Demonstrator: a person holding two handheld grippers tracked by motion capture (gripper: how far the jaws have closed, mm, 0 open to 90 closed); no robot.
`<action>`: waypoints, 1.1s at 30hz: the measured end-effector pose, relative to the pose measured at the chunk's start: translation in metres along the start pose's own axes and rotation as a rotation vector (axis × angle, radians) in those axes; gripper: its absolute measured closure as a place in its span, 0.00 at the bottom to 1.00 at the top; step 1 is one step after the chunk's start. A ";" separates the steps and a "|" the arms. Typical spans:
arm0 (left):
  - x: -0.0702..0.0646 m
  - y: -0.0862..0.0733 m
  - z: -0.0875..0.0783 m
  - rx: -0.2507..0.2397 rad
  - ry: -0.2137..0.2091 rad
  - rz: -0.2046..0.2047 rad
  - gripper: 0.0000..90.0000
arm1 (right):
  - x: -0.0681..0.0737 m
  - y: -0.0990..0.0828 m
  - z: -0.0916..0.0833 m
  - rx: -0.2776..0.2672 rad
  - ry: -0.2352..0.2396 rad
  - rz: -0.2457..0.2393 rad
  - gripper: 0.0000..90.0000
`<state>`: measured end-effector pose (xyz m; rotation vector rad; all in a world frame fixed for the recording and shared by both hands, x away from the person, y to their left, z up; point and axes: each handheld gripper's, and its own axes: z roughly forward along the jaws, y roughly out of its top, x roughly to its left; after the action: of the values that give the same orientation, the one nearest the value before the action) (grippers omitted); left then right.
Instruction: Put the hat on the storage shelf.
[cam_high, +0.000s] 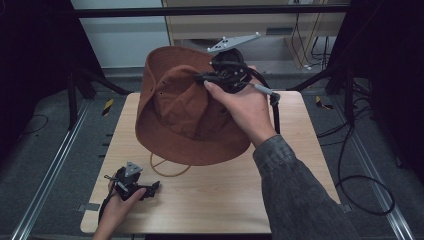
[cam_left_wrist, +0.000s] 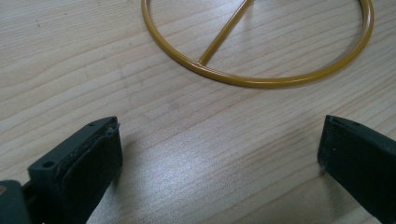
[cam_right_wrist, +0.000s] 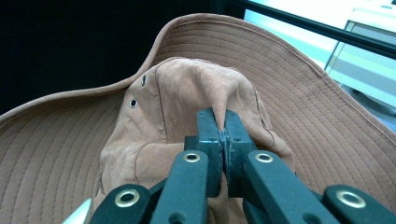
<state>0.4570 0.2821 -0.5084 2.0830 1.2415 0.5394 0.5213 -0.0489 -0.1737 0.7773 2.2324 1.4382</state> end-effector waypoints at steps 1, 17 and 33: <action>0.000 0.000 0.000 0.000 0.000 0.000 0.00 | 0.000 0.000 0.002 0.001 0.001 0.001 0.99; -0.001 0.000 0.000 -0.003 0.000 -0.002 0.00 | 0.010 0.003 0.021 0.019 0.025 -0.007 0.99; -0.001 0.000 0.000 0.002 -0.006 0.005 0.00 | 0.025 0.011 0.048 0.029 0.051 -0.021 0.99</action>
<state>0.4564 0.2818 -0.5082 2.0887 1.2344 0.5337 0.5327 0.0046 -0.1834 0.7328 2.2969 1.4341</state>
